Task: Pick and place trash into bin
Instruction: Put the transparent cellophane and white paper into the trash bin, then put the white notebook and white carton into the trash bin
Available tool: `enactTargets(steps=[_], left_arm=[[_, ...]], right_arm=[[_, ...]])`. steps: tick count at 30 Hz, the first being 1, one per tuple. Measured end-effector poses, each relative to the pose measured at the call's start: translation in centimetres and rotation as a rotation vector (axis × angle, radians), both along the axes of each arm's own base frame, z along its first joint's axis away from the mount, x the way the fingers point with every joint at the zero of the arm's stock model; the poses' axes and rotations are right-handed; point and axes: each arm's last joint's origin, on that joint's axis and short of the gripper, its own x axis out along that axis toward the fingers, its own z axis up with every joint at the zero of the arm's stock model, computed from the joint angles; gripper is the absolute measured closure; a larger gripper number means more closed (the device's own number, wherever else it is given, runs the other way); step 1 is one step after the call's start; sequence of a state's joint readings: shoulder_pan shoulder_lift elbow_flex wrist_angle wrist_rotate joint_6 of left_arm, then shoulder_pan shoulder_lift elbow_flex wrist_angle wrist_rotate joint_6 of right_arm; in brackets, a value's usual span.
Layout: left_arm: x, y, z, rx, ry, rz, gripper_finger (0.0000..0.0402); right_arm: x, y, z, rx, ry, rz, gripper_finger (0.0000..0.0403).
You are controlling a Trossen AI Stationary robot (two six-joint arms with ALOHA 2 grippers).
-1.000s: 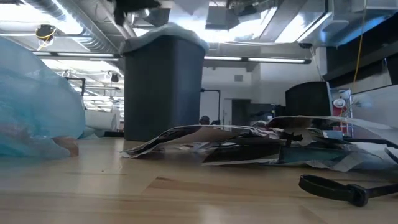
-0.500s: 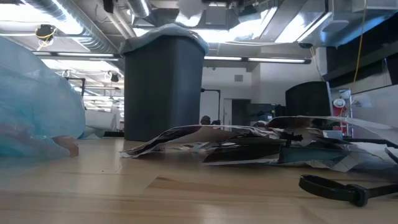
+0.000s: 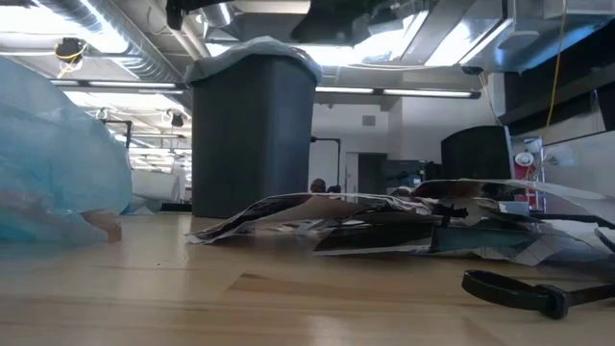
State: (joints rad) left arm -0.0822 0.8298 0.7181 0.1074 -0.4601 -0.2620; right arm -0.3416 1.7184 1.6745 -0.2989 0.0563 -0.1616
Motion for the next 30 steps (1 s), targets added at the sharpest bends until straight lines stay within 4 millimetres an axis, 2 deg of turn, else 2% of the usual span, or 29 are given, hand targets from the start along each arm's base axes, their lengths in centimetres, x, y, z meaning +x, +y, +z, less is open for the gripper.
enactTargets(steps=[3, 6, 9, 16, 21, 25, 30], left_arm=[[0.3, 0.0, -0.2, -0.028, 0.001, -0.001, 0.0235], [0.7, -0.1, -0.6, -0.051, 0.014, 0.0, 0.0235], [1.2, -0.1, -0.9, -0.069, 0.024, 0.002, 0.0235], [2.9, -0.4, -2.8, -0.082, 0.128, -0.006, 0.0235], [4.0, -0.6, -4.3, -0.111, 0.216, -0.032, 0.0235], [4.8, -0.7, -5.4, -0.131, 0.267, -0.056, 0.0235], [5.6, -0.9, -6.5, -0.141, 0.33, -0.101, 0.0235]], right_arm=[[-0.9, 0.4, 1.5, 0.008, 0.087, 0.016, 0.0235], [-2.2, 1.2, 3.5, -0.014, 0.13, 0.06, 0.0205], [-3.8, 2.6, 4.7, -0.028, 0.174, 0.113, 0.0194], [-7.7, 6.6, 6.0, 0.025, 0.285, 0.287, 0.0192], [-9.4, 9.0, 3.5, 0.116, 0.37, 0.39, 0.0192], [-10.5, 10.3, 0.1, 0.169, 0.38, 0.396, 0.0191], [-11.3, 11.8, -5.3, 0.247, 0.3, 0.384, 0.0191]])
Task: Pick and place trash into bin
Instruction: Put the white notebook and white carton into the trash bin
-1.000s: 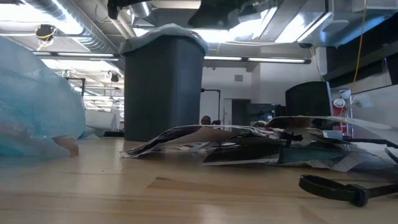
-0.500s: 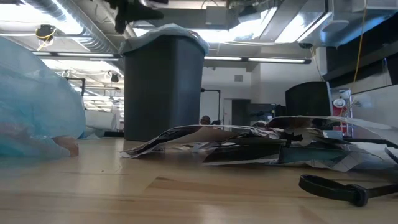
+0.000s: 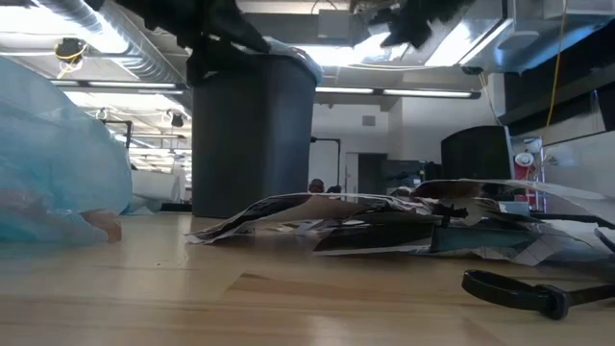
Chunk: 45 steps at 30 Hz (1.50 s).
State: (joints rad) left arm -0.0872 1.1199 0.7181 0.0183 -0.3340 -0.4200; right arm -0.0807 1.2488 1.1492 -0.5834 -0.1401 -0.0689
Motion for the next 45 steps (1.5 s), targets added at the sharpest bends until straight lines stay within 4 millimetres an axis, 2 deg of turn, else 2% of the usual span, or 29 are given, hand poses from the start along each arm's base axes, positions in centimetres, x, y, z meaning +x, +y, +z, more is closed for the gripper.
enactTargets(steps=[6, 11, 19, 23, 26, 30, 35, 38, 41, 45], left_arm=[[1.1, -0.2, -2.3, -0.023, 0.119, -0.008, 0.0235], [2.4, -0.5, -4.6, -0.042, 0.207, -0.031, 0.0235], [3.2, -0.9, -6.5, -0.088, 0.275, -0.056, 0.0235], [3.3, -0.9, -6.6, -0.099, 0.275, -0.052, 0.0235], [3.3, -0.9, -6.6, -0.099, 0.275, -0.051, 0.0235], [3.2, -0.9, -6.6, -0.104, 0.28, -0.048, 0.0235], [3.2, -1.1, -6.6, -0.105, 0.281, -0.052, 0.0235], [3.2, -1.1, -6.6, -0.106, 0.282, -0.053, 0.0235], [3.2, -1.0, -6.6, -0.1, 0.28, -0.056, 0.0235], [3.2, -1.0, -6.6, -0.106, 0.275, -0.053, 0.0235]], right_arm=[[-0.7, 1.8, -6.8, 0.133, 0.075, -0.045, 0.0191], [-1.2, 2.8, -11.2, 0.19, 0.17, -0.08, 0.0191], [-1.1, 1.5, -15.8, 0.359, 0.226, -0.49, 0.0191], [-0.3, 0.3, -18.2, 0.456, 0.234, -0.586, 0.0191], [0.6, -0.6, -19.4, 0.507, 0.213, -0.611, 0.0191], [1.6, -1.3, -21.0, 0.596, 0.224, -0.552, 0.0191], [2.5, -1.2, -22.5, 0.639, 0.216, -0.478, 0.0191], [3.0, -1.1, -22.6, 0.653, 0.176, -0.388, 0.0196], [3.2, -1.1, -22.6, 0.642, 0.152, -0.349, 0.0228], [3.2, -1.0, -22.5, 0.61, 0.145, -0.305, 0.0326]])
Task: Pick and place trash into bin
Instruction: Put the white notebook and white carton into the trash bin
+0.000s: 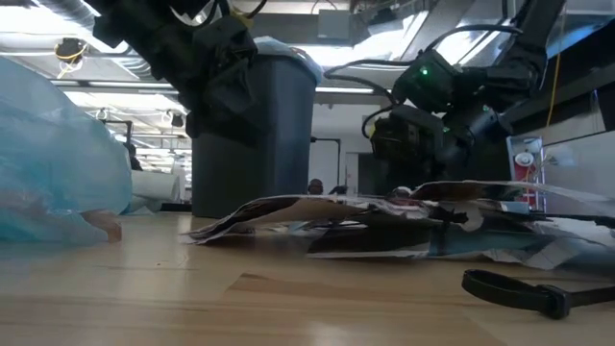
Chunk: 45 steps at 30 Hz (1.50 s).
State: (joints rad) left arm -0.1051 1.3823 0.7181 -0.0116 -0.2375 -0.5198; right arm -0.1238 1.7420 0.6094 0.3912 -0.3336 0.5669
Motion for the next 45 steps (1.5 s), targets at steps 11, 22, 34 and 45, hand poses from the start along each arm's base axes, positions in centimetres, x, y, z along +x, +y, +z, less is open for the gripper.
enactTargets(steps=[11, 22, 34, 45], left_arm=[[-1.0, 0.0, 4.3, 0.024, -0.145, -0.029, 0.0235], [-6.2, 1.3, 13.7, 0.283, -0.432, -0.084, 0.0235], [-11.0, 2.5, 17.2, 0.445, -0.586, -0.047, 0.0235], [-13.7, 2.7, 18.7, 0.522, -0.657, -0.007, 0.0235]], right_arm=[[-0.3, -0.1, 3.7, -0.159, -0.154, 0.04, 0.04], [-1.3, -0.1, 14.0, -0.36, -0.46, 0.094, 0.0402], [-0.4, -0.4, 23.6, -0.659, -0.67, 0.12, 0.0403], [-0.9, -0.9, 33.9, -0.891, -0.909, -0.018, 0.0403]])
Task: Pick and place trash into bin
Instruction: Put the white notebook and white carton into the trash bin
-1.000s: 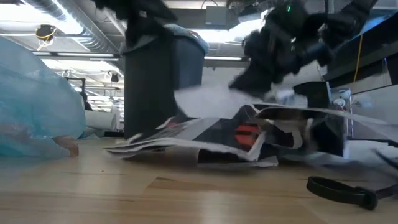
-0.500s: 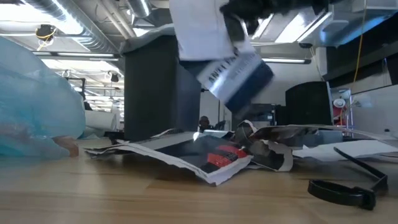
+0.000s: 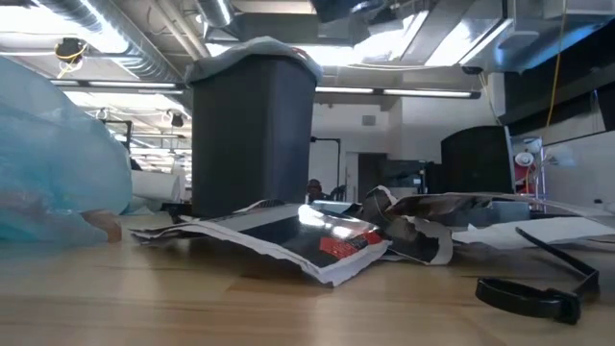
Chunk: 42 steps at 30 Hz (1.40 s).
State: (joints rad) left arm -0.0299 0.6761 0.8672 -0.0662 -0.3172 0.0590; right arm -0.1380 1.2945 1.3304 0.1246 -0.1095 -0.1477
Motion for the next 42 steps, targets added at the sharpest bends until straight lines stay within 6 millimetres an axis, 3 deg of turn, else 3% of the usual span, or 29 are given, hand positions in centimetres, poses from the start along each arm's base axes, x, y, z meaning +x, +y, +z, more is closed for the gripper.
enactTargets(steps=[7, 18, 22, 26, 31, 42], left_arm=[[-2.5, 0.4, 2.1, 0.025, -0.093, 0.13, 0.0235], [-3.4, 0.4, 1.9, 0.029, -0.07, 0.134, 0.0235], [-3.3, 0.4, 1.3, 0.003, -0.02, 0.128, 0.0235], [-3.2, 0.4, 0.9, -0.023, 0.014, 0.122, 0.0235], [-3.2, 0.4, 0.4, -0.042, 0.059, 0.124, 0.0235], [-3.2, 0.4, 0.3, -0.032, 0.072, 0.126, 0.0235]], right_arm=[[1.7, -2.8, 2.5, -0.023, -0.083, -0.146, 0.0403], [8.3, -9.0, 4.1, -0.081, -0.159, -0.248, 0.0403], [10.8, -10.8, 3.0, -0.063, -0.132, -0.257, 0.0403], [12.7, -11.7, 0.4, -0.029, 0.019, -0.281, 0.0403], [13.1, -12.0, -1.7, -0.017, 0.193, -0.339, 0.0403], [12.9, -12.2, -3.6, -0.004, 0.384, -0.425, 0.0403]])
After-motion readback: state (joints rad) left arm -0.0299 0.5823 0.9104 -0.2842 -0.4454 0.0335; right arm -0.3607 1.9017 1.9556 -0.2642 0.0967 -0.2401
